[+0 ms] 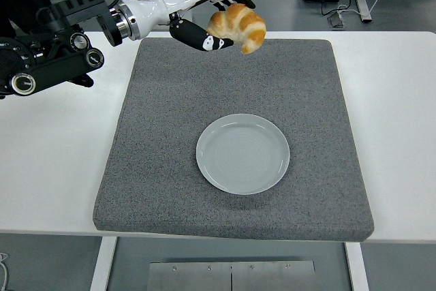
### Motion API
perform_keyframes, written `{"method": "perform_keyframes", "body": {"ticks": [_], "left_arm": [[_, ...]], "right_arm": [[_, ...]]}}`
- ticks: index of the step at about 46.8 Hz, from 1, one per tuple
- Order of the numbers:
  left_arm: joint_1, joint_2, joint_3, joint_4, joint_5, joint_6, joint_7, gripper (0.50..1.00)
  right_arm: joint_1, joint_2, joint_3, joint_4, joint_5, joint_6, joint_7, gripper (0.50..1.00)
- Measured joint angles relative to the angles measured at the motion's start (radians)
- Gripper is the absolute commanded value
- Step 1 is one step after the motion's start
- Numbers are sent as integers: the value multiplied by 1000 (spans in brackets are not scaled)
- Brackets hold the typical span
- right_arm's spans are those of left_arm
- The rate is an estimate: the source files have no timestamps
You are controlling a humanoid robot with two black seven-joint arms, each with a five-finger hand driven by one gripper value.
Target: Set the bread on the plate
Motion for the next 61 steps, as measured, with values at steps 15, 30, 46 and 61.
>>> {"method": "perform_keyframes", "body": {"ticks": [15, 30, 46, 61], "left_arm": [[5, -98, 1, -1, 15, 2, 1, 702], [17, -109, 14, -22, 40, -1, -20, 707], [56, -95, 70, -51, 87, -1, -68, 714], [141, -93, 76, -51, 176, 1, -68, 716]], "right_arm": [[0, 0, 0, 0, -1, 0, 0, 1000], [0, 0, 0, 0, 0, 0, 0, 1000], [0, 0, 0, 0, 0, 0, 0, 1000], [0, 0, 0, 0, -1, 0, 0, 1000]]}}
